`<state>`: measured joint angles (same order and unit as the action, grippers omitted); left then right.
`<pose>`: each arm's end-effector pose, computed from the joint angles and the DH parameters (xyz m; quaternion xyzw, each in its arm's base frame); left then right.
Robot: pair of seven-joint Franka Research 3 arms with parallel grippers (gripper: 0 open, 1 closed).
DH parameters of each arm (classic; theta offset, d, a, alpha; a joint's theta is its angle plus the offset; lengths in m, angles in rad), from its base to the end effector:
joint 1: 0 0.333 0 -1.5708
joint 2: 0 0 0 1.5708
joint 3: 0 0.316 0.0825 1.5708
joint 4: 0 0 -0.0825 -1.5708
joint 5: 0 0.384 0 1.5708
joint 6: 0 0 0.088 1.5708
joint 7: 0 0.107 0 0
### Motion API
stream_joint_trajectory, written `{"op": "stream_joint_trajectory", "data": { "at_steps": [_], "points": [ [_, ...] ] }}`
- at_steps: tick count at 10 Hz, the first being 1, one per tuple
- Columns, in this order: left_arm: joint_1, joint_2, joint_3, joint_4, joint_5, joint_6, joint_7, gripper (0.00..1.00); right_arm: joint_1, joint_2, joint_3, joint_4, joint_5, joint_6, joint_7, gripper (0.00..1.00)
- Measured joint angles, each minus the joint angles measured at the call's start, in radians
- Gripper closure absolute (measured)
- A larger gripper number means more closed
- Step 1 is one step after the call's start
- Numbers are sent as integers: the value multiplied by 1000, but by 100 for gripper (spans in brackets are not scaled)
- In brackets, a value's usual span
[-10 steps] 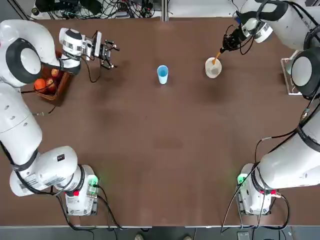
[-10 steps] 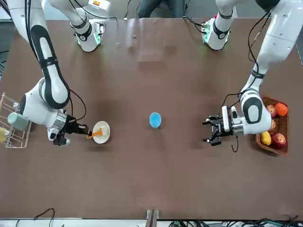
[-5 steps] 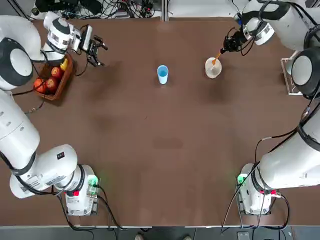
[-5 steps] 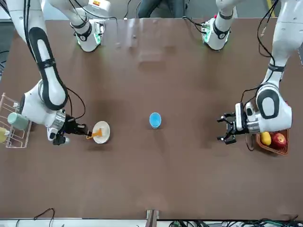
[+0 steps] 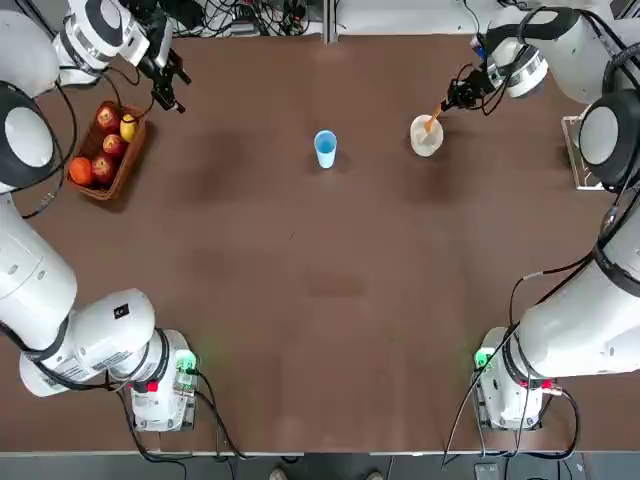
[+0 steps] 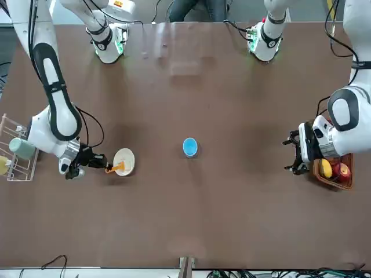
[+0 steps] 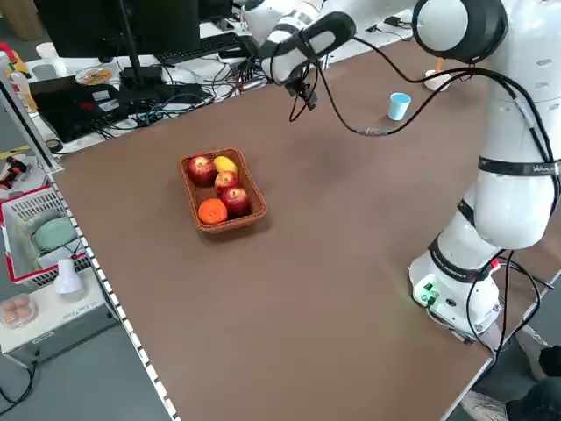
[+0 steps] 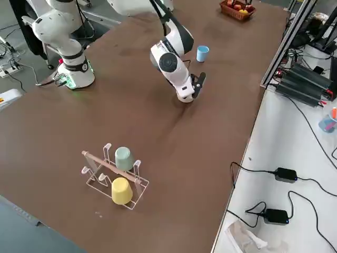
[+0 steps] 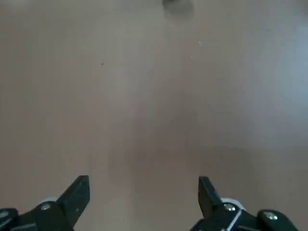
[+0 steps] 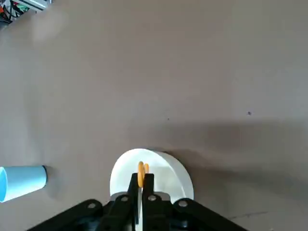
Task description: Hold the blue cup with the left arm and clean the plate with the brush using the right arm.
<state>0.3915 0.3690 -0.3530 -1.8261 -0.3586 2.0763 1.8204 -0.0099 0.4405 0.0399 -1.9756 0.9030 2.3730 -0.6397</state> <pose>0.6272 0.0210 0.3417 0.6889 -0.6909 0.1401 0.1689 0.6119 0.0263 0.2436 -0.9523 0.0092 -0.0709 0.2966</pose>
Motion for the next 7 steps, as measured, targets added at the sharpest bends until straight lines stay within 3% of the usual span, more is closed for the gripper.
{"op": "stream_joint_trajectory", "data": {
  "at_steps": [3, 7],
  "points": [
    [-3, -39, -9, 56, 191, 0, -330, 0, -9, 20, -1, 0, 18, 3, -15, 96],
    [-12, -125, -12, 85, 286, -13, -705, 0, -9, 43, 0, 0, 109, 1, -48, 96]
  ]
}}
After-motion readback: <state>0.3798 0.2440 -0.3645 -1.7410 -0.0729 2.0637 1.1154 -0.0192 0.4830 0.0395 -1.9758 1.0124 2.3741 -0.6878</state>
